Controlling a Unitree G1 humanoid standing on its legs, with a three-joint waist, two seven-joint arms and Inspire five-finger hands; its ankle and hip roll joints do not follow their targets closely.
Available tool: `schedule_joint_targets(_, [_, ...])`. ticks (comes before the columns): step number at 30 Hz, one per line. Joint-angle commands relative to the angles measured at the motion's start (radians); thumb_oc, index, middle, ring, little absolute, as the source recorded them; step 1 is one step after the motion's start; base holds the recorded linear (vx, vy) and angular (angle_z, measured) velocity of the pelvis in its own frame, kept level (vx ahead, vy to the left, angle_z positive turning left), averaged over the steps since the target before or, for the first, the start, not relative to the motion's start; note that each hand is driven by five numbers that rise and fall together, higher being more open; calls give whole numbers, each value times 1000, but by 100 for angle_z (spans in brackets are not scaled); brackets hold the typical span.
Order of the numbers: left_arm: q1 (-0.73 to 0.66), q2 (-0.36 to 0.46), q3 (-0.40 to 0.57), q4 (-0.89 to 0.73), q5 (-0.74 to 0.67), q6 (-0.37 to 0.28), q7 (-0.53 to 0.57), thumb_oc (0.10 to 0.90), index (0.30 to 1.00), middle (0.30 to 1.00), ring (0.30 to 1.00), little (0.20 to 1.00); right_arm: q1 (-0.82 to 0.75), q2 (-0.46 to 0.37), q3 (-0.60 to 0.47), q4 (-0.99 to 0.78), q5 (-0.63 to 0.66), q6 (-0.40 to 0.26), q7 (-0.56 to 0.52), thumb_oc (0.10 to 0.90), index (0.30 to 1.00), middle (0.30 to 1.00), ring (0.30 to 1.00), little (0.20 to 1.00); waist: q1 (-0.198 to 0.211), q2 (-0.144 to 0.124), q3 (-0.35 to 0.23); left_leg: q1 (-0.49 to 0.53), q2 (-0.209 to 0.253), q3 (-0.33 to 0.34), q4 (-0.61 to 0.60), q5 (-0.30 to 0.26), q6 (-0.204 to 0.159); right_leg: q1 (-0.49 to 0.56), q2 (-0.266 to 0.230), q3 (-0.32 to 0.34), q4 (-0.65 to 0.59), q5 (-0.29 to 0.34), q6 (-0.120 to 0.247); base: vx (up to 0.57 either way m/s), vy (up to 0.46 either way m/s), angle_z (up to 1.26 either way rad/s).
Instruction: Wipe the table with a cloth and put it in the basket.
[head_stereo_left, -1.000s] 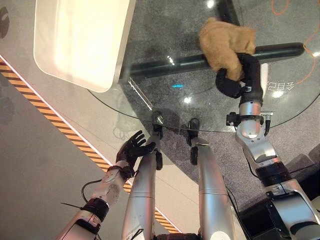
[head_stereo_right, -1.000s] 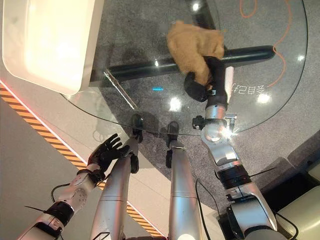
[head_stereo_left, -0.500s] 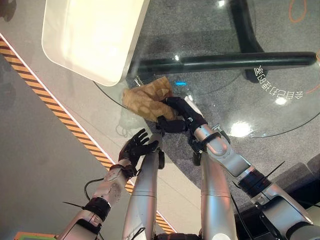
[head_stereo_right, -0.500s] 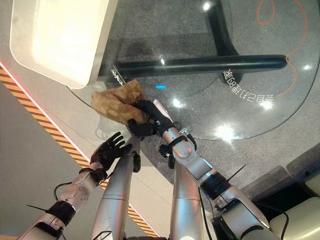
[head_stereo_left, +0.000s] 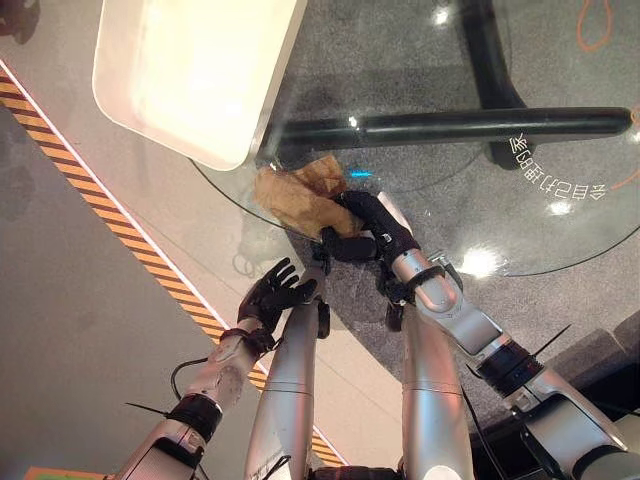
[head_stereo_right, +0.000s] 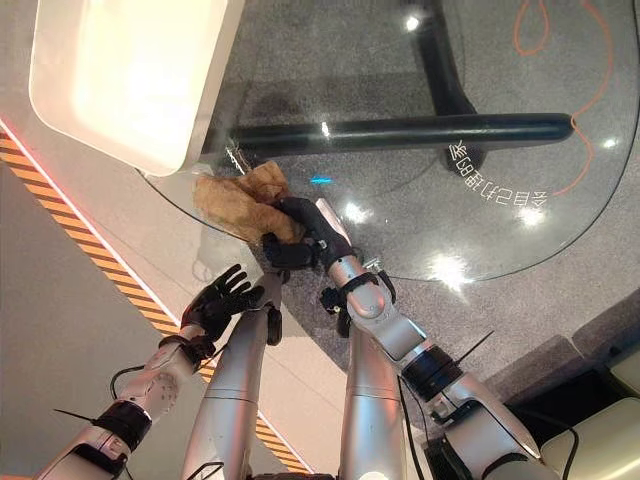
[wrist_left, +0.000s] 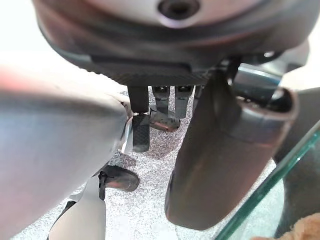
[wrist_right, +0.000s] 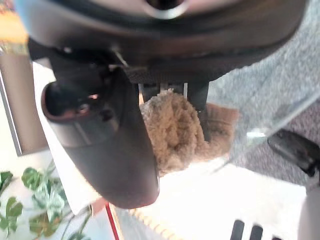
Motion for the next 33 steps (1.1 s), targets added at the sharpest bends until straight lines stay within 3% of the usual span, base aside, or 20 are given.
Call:
schedule_joint_targets(1, [151, -80, -85, -44, 7, 33, -59, 800, 900, 900, 900, 900, 42, 10, -96, -182, 41, -171, -38, 100, 300, 300, 300, 200, 0, 21, -16, 42, -19, 81, 163, -204, 61, 36, 86, 10, -200, 153, 20, 0, 0, 0])
schedule_joint_targets(10, [218, -64, -8, -37, -63, -7, -96, 800, 900, 900, 900, 900, 117, 11, -183, -247, 32, -180, -31, 100, 300, 300, 300, 200, -6, 13, -16, 132, -17, 69, 119, -195, 57, 120, 98, 12, -216, 139, 14, -35, -21, -3])
schedule_joint_targets(15, [266, -57, 39, -72, -135, -7, -223, 800, 900, 900, 900, 900, 156, 14, -216, -261, 45, -183, -2, 100, 300, 300, 300, 200, -4, 7, -16, 206, -17, 59, 90, -193, 53, 199, 103, 10, -234, 125, 8, -44, -31, 2])
schedule_joint_targets(19, [292, -57, 76, -103, -183, 18, -314, 800, 900, 900, 900, 900, 166, 26, -236, -257, 51, -196, 11, 100, 300, 300, 300, 200, 1, 2, -16, 264, -22, 47, 43, -157, 50, 270, 106, 6, -275, 146, -3, -91, -54, -2])
schedule_joint_targets(27, [357, -15, 96, -158, -103, 92, -429, 800, 900, 900, 900, 900, 201, 0, -280, -288, 66, -194, 18, 100, 300, 300, 300, 200, 12, -5, -16, 396, -22, 29, 2, -157, 45, 411, 103, -3, -317, 133, -7, -24, -48, 3])
schedule_joint_targets(33, [403, 9, 129, -238, -184, 121, -518, 800, 900, 900, 900, 900, 248, -19, -314, -325, 96, -208, 24, 100, 300, 300, 300, 200, 15, -8, -16, 496, -23, 16, -21, -163, 41, 515, 99, -2, -342, 120, -4, -3, -5, 2])
